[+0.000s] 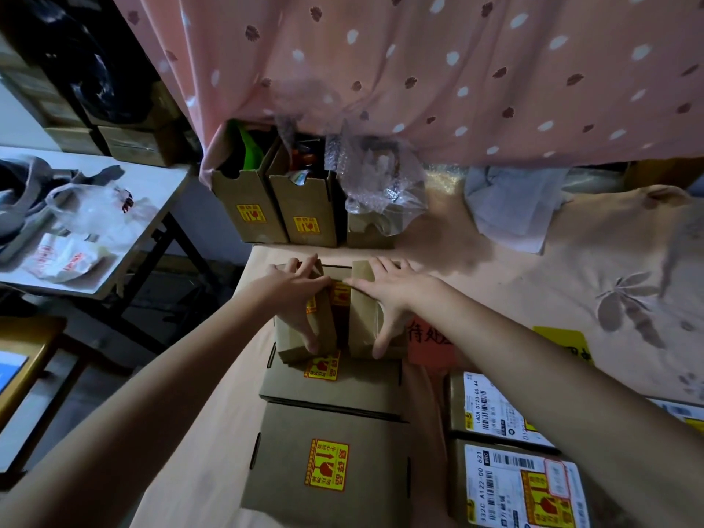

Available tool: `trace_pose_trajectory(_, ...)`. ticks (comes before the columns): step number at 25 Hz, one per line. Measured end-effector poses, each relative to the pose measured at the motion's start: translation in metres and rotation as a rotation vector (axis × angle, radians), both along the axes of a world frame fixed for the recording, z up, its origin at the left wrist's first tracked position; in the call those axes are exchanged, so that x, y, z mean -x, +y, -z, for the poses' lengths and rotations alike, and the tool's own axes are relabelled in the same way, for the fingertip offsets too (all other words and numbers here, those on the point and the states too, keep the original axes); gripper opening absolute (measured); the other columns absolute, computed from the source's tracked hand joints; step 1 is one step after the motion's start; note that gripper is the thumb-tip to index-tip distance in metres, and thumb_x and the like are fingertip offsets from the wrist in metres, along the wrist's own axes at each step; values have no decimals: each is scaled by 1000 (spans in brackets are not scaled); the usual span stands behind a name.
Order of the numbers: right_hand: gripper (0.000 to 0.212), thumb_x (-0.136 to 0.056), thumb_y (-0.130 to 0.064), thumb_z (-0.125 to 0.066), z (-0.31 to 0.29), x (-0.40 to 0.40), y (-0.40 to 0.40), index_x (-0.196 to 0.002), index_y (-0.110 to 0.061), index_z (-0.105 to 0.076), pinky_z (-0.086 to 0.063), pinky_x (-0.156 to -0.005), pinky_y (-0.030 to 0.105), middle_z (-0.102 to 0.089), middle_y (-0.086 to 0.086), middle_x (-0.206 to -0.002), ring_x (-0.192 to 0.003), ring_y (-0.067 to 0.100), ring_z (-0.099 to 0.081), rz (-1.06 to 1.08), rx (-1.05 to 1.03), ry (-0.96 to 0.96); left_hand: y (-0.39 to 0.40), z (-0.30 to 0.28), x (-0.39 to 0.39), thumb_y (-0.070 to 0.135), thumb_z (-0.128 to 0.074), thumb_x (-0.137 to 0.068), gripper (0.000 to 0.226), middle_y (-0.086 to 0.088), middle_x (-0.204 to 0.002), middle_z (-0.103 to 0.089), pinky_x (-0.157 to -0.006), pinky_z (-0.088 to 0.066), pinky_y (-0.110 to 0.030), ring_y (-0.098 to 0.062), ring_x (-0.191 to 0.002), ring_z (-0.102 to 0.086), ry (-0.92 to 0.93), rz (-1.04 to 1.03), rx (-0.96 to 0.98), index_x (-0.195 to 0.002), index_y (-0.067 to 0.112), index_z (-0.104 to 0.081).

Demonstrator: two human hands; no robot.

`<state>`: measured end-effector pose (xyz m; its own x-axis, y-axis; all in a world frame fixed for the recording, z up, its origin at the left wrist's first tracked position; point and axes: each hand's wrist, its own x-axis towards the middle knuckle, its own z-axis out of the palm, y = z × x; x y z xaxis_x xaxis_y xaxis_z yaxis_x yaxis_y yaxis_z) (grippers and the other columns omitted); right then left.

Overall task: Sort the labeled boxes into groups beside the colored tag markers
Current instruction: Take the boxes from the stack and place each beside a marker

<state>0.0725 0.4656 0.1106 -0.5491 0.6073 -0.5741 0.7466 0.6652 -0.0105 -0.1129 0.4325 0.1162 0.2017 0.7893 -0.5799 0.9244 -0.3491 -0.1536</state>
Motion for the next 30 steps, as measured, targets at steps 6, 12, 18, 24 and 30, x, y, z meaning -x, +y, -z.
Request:
trace_pose_trajectory(6, 115, -48, -58, -82, -4, -25, -23, -141, -43, -16, -12, -115, 59, 14, 14, -156, -144, 35, 15, 132, 41, 258, -24, 0, 24, 54, -83, -52, 101, 2, -157, 9, -108, -31, -58, -37, -143, -1, -433, -317, -44, -138, 42, -31)
trace_pose_trajectory(12, 107, -38, -46, -89, -24, -68, -74, -118, -69, -21, -23, -113, 27, 10, -13, -154, -143, 16, -5, 401, 178, 853, -89, -23, 34, 70, -80, -33, 91, 12, -149, -12, -106, -39, -38, -20, -145, -11, -1424, -497, -167, -116, 59, -43)
trace_pose_trajectory(18, 108, -47, -58, -82, -56, -99, -124, -135, -44, -21, -44, -97, 19, -27, -10, -146, -138, 4, -29, 399, 365, 1242, -123, -11, 0, 65, -81, -47, 93, -21, -133, -46, -103, -40, -57, -24, -125, -51, -1877, -493, -23, -127, 25, -54)
trace_pose_trajectory(24, 112, -49, -69, -73, -78, -120, -156, -143, -43, -17, -41, -99, 16, -12, -14, -157, -139, -8, -22, 413, 249, 1196, -149, -20, -55, 55, -83, -53, 93, 0, -122, -65, -79, -56, -30, -16, -111, -63, -2005, -627, 86, -131, 18, -46)
trace_pose_trajectory(30, 114, -51, -59, -79, -99, -156, -197, -134, -66, -1, -29, -107, 15, -8, -24, -154, -135, -12, -20, 487, 86, 961, -170, -40, -71, 62, -76, -53, 78, 8, -125, -63, -87, -55, -39, -16, -113, -60, -1850, -530, 124, -126, 48, -51)
